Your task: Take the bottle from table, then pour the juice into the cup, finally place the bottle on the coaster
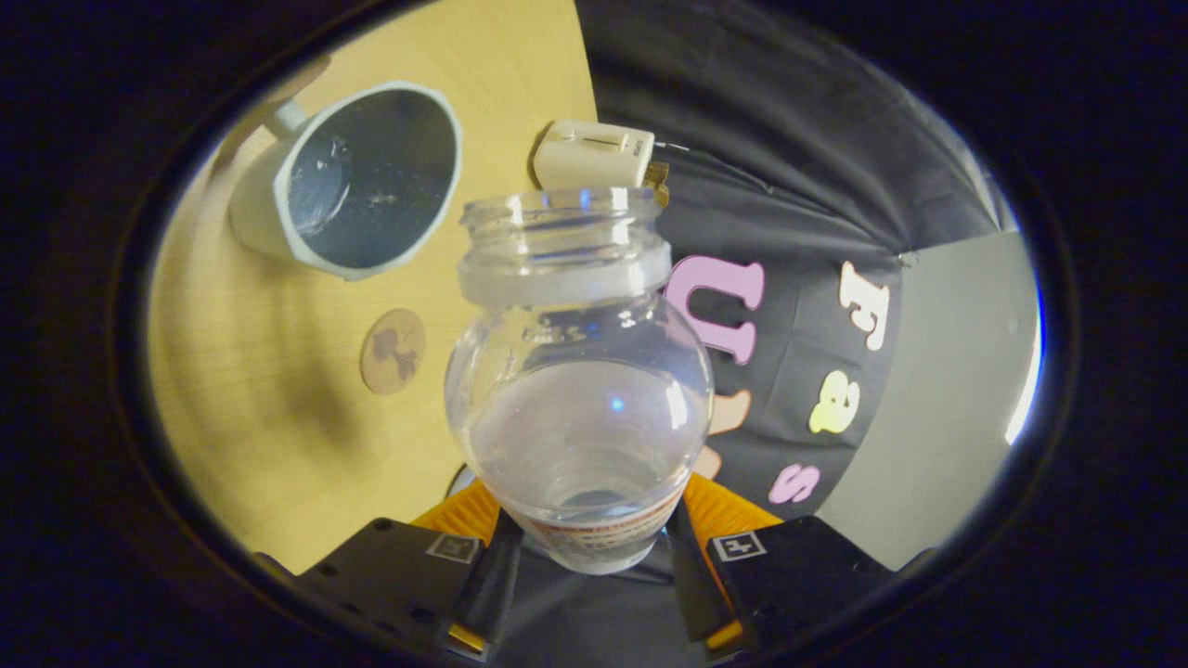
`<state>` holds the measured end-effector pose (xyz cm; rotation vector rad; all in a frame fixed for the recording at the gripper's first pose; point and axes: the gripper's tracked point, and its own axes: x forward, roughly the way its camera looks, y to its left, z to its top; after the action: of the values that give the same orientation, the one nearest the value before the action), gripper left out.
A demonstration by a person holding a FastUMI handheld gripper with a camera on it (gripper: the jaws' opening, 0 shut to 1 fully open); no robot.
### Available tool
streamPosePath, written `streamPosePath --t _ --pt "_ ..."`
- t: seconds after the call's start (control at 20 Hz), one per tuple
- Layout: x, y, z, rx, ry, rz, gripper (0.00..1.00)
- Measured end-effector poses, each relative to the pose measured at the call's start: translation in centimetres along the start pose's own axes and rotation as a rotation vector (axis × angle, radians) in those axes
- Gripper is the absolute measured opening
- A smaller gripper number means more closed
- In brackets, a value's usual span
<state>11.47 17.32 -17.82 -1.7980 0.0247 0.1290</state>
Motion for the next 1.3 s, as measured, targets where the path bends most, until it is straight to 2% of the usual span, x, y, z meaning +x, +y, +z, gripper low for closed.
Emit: streamPosePath --t 0.15,0.45,0.7,1.0,1.3 --pt "-0.1 2.5 -0.8 0.176 0.055 0.137 0.76" --pt "-1.0 6.8 0.2 0.677 0.126 0.443 0.76" --pt "-0.9 7.8 1.3 0.988 0.148 0.619 0.76" --pt "0.9 6.3 2.8 1.355 0.132 0.703 0.76" --pt "5.5 4.2 2.7 1.608 0.108 0.654 0.76"
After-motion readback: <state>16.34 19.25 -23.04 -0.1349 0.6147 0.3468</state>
